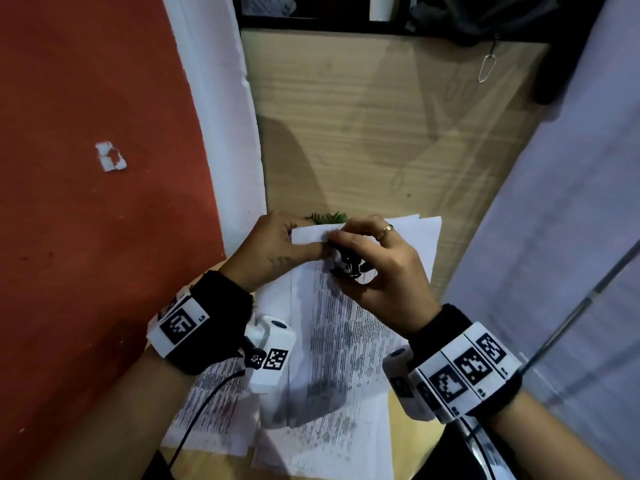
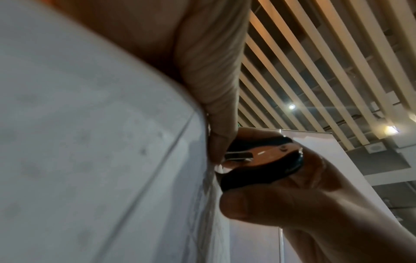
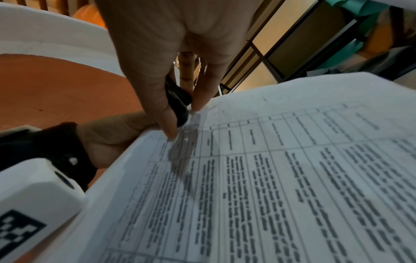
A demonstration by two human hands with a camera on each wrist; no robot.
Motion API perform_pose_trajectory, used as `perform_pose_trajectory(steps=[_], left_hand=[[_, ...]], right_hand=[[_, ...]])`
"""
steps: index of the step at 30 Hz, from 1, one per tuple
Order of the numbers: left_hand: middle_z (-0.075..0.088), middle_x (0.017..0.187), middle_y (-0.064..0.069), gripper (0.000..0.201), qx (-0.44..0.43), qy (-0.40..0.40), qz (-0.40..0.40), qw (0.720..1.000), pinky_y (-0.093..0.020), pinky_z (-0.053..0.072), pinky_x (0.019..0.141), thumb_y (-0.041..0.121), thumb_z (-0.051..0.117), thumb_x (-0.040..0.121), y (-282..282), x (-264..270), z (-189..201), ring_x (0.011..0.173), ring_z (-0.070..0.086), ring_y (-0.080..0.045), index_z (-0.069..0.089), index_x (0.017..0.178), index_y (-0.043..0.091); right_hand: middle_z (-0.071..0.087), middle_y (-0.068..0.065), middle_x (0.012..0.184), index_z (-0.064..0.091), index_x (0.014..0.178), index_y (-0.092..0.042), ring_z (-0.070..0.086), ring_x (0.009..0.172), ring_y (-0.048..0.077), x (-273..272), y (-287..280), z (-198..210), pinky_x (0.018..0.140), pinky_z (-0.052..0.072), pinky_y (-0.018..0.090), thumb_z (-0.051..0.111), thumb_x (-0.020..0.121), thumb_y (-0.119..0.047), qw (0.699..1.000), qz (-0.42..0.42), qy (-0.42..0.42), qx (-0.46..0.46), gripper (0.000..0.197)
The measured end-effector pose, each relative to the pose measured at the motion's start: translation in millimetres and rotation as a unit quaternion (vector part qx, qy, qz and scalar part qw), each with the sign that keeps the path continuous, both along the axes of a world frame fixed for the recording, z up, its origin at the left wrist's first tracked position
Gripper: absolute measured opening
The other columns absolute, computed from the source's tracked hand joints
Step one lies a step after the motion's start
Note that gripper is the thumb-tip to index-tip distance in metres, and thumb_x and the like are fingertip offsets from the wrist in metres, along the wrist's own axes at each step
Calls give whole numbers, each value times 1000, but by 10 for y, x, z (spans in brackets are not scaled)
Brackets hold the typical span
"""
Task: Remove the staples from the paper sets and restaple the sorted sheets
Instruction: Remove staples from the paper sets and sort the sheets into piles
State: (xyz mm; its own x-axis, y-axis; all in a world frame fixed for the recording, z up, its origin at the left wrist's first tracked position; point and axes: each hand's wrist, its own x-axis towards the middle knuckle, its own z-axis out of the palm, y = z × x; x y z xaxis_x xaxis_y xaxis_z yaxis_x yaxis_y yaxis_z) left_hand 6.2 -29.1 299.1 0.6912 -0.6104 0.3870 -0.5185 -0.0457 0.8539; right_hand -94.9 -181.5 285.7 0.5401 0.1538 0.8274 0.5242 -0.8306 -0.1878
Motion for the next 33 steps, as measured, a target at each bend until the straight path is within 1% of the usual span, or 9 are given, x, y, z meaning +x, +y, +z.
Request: perform_pose_trajectory(steps=[3,7,10,15,17,19,23,29,33], left_hand=[[73,79,-12,36,9,-7,-4,1000,-36,49,69,43,76,61,-2,-12,21,73,59,-9,77,82,13],[65,68,-7,32,14,-18,-12,1000,-30,42,65,37,77,64,4,-37,36,67,55,-8,75,76,8],[68,77,-25,38,21,-24,-16,999,-31,42,66,38,76,66,8,-33,31,70,56,-12,74,79,3],[55,63,-1,30,37,-25,-26,999,-27,36,59,34,75,68,23,-63,71,63,49,-9,69,66,4],[52,65,-4,47,41,-30,-36,998,-28,34,60,40,74,67,26,-55,79,64,47,-11,65,70,-6],[53,67,-5,54,44,-43,-40,997,-30,35,61,45,71,65,28,-47,84,66,48,-12,65,73,-8],[53,65,1,42,51,-57,-41,996,-29,36,61,44,70,63,30,-65,115,65,48,-8,69,69,3],[50,66,-1,39,48,-17,-81,995,-29,33,60,36,74,65,34,-68,113,66,45,-11,65,66,-1],[55,65,-2,18,47,7,-98,994,-25,36,58,13,79,73,51,-79,128,63,48,-11,67,66,2]], right_hand=[[60,13,103,68,105,-4,62,86,28,-7,-7,13,59,54,39,70,70,-6,1000,7,-1,-5,34],[60,13,103,69,104,-3,62,84,28,-4,-7,19,61,54,39,69,71,-5,1000,11,4,-4,33],[61,13,103,69,103,-2,62,85,28,7,-7,15,62,54,39,69,71,-5,1000,15,6,2,32],[62,13,102,70,102,-3,62,87,27,10,-17,20,66,54,37,71,72,-5,1000,15,3,7,30],[62,13,101,70,101,-3,62,87,28,9,-19,31,67,54,37,72,72,-5,1000,12,0,3,29],[63,12,99,70,100,-3,63,86,28,12,-24,46,67,54,37,72,72,-4,1000,10,-3,-5,28],[63,11,97,71,99,-4,63,84,27,25,-45,62,66,53,34,73,73,-5,1000,15,1,-23,26],[63,11,89,71,93,-2,63,77,27,42,-82,87,62,53,36,72,73,-5,999,26,4,-41,21],[63,10,84,71,92,-3,62,71,25,28,-92,120,59,52,34,72,73,-6,998,31,7,-46,19]])
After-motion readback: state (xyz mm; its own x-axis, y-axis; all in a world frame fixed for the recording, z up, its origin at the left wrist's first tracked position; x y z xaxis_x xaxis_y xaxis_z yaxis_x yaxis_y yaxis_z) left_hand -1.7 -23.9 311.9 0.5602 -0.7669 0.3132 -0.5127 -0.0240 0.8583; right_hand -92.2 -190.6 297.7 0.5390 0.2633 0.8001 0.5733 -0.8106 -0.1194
